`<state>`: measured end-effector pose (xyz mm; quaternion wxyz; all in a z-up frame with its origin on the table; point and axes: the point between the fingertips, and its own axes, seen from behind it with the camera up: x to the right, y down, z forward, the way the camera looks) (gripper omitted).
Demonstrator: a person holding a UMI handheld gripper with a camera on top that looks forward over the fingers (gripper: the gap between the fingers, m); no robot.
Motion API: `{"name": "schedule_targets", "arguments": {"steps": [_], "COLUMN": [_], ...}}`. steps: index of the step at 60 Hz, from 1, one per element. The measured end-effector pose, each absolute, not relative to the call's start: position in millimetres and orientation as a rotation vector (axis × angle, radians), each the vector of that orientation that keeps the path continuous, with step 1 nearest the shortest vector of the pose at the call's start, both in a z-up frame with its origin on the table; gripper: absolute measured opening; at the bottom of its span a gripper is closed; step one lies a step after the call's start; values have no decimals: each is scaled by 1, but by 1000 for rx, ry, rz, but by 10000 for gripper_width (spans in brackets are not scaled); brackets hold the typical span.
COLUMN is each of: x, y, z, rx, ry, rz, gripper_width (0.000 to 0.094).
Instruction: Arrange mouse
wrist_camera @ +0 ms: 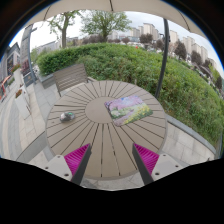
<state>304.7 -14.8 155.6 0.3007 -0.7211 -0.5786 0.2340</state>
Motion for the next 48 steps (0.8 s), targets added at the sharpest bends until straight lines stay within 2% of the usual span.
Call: {"name": "schedule_targets", "arguments": {"steps": [6, 7, 12, 36, 48], "x": [288, 294, 271, 176, 126], "y": [-44, -40, -83, -248, -285], "z": [145, 152, 133, 110, 69], "rx": [-1898, -1895, -1879, -1816, -1815], "ry": [-1554, -1566, -1599, -1611, -1590], "rz": [637, 644, 673, 761, 762], "gripper_width": [855, 854, 856, 852, 845]}}
